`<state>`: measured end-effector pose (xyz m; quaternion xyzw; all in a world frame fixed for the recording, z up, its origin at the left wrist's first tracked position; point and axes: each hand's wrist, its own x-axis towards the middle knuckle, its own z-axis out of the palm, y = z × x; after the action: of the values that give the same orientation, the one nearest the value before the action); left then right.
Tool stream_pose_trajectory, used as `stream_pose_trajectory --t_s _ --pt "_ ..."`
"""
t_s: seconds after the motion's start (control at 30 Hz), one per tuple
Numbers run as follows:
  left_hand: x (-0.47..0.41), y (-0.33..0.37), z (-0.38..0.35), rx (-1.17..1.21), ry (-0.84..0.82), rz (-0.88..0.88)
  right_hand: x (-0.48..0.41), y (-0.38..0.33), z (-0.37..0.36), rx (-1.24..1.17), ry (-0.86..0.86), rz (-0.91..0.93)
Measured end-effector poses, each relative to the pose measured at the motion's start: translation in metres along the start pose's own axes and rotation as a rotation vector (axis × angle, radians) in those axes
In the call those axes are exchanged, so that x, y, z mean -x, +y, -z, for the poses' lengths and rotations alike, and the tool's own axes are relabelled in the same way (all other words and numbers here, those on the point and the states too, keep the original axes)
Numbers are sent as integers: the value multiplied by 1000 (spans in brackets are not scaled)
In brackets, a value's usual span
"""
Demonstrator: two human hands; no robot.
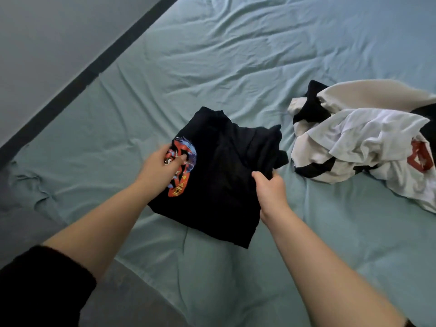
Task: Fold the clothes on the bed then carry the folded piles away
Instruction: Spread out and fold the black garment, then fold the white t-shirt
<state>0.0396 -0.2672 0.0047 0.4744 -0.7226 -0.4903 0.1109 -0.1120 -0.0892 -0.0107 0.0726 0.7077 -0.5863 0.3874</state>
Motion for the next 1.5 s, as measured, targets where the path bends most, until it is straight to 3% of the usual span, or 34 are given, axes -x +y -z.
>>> stream_pose_trajectory --t_s 0.13,0.2,0.3,0.37,0.43,0.53,0.63,0.73,0.8,0.9,0.97,1.03,1.1,1.17,1.23,1.4,1.5 --pt "8 23 22 40 94 -133 9 -19 8 -41 -29 247" --pt "-5 23 30 7 84 -85 -6 -19 4 -85 -50 168" --pt "-28 2 21 -25 -22 115 -24 0 -4 14 -106 -112" --pt "-32 -20 6 -172 -157 241 -23 21 -3 124 -151 -235" --pt "-31 -39 -5 -427 -234 288 -18 35 -2 164 -144 -185" --pt "-32 -56 -6 -561 -195 273 -11 47 -3 205 -154 -48" --pt "-30 -63 -6 -688 -217 294 -11 59 0 266 -190 -74" --pt "-23 -48 -28 -974 -163 347 -20 62 7 333 -214 -92" --pt "-13 -25 -62 -1089 -86 245 -26 58 20 361 -259 -81" --pt "18 9 -141 -1004 -129 -65 -36 50 66 459 -191 -68" --pt "38 26 -201 -909 -263 -141 -46 39 111 587 -67 -5" --pt "50 41 -260 -806 -440 -26 -59 21 158 749 35 63" --pt "53 53 -309 -666 -585 238 -77 -5 199 917 139 196" --pt "52 54 -344 -628 -610 400 -102 -37 230 1120 259 400" --pt "53 45 -364 -686 -558 427 -131 -71 249 1267 351 542" --pt "54 27 -383 -765 -409 371 -191 -115 262 1482 279 415" --pt "53 26 -386 -796 -381 367 -179 -99 263 1226 244 620"
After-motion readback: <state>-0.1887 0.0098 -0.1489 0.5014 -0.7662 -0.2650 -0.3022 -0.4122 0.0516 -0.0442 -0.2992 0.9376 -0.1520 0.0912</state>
